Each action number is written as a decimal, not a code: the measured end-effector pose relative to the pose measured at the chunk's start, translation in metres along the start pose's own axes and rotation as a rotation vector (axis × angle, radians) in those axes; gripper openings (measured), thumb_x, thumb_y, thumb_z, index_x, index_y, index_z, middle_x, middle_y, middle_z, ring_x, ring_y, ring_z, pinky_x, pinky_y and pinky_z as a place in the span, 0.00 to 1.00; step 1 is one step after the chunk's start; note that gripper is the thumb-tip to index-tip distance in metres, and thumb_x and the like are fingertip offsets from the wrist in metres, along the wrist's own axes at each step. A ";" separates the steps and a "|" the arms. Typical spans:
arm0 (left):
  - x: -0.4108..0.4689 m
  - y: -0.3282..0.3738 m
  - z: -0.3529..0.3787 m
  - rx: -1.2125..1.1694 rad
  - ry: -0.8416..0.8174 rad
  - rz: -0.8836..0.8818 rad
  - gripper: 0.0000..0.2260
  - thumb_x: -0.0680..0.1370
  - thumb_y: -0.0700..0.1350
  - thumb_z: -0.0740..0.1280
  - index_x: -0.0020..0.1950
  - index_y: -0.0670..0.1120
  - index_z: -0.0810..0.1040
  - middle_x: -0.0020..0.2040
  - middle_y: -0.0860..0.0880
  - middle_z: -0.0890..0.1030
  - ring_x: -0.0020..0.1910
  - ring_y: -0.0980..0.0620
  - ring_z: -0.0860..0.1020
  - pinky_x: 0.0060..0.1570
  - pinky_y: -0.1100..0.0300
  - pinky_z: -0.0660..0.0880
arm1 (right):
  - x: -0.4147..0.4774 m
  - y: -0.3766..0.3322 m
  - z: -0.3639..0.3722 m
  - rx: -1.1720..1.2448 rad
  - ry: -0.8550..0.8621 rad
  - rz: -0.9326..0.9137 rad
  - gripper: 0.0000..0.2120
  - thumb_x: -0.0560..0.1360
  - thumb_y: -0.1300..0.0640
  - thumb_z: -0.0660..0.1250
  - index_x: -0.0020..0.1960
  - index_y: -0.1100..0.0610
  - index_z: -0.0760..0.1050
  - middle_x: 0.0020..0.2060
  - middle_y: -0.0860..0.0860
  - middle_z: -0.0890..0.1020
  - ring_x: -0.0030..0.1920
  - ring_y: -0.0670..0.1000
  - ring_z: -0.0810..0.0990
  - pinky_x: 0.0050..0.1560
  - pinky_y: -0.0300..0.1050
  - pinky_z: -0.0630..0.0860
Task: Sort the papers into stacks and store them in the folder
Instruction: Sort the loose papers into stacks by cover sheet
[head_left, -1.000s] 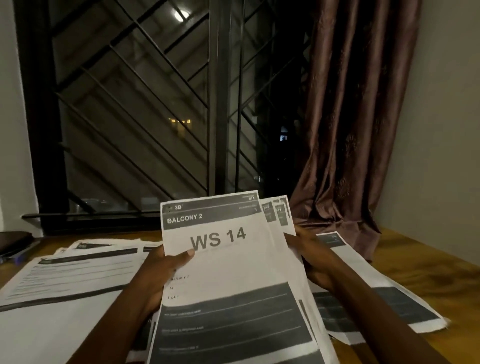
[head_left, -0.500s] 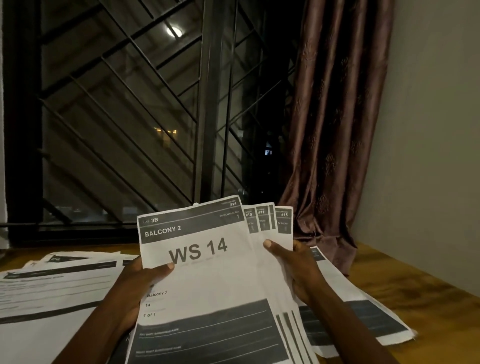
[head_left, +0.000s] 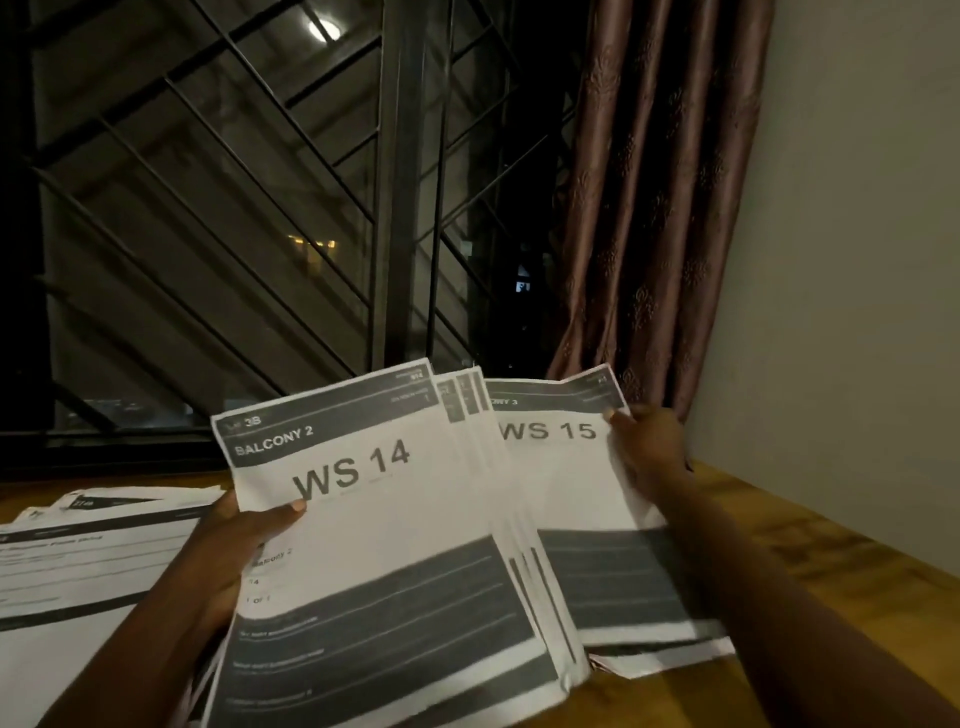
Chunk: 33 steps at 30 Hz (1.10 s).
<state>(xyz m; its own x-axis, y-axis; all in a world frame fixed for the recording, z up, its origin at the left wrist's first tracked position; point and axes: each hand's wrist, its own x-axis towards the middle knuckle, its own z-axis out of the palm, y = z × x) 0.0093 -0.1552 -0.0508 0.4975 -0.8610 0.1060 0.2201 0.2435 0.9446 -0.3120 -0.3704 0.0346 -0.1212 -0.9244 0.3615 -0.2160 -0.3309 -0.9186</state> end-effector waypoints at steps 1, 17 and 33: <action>0.000 0.000 -0.002 -0.005 -0.003 0.006 0.23 0.67 0.41 0.74 0.62 0.46 0.77 0.55 0.40 0.84 0.53 0.35 0.82 0.57 0.32 0.73 | 0.011 0.001 -0.007 -0.140 0.024 -0.046 0.08 0.77 0.56 0.67 0.42 0.59 0.79 0.33 0.54 0.79 0.31 0.51 0.75 0.33 0.41 0.70; 0.010 -0.008 -0.004 0.000 -0.028 -0.005 0.24 0.63 0.43 0.73 0.59 0.43 0.77 0.53 0.39 0.83 0.44 0.39 0.84 0.47 0.44 0.77 | -0.012 0.073 0.013 -0.879 -0.405 -0.283 0.30 0.75 0.33 0.55 0.72 0.45 0.60 0.74 0.53 0.63 0.72 0.60 0.62 0.70 0.66 0.58; -0.006 -0.003 0.004 -0.033 -0.047 0.020 0.25 0.67 0.41 0.76 0.63 0.45 0.77 0.58 0.39 0.82 0.55 0.34 0.81 0.59 0.30 0.71 | -0.081 -0.003 0.033 0.239 -0.777 0.099 0.14 0.81 0.49 0.59 0.56 0.56 0.79 0.51 0.53 0.85 0.53 0.54 0.82 0.53 0.47 0.78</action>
<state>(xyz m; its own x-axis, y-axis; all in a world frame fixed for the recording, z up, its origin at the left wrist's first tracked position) 0.0017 -0.1524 -0.0529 0.4620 -0.8758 0.1401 0.2386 0.2748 0.9314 -0.2699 -0.3004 0.0027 0.5964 -0.7897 0.1437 -0.0169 -0.1913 -0.9814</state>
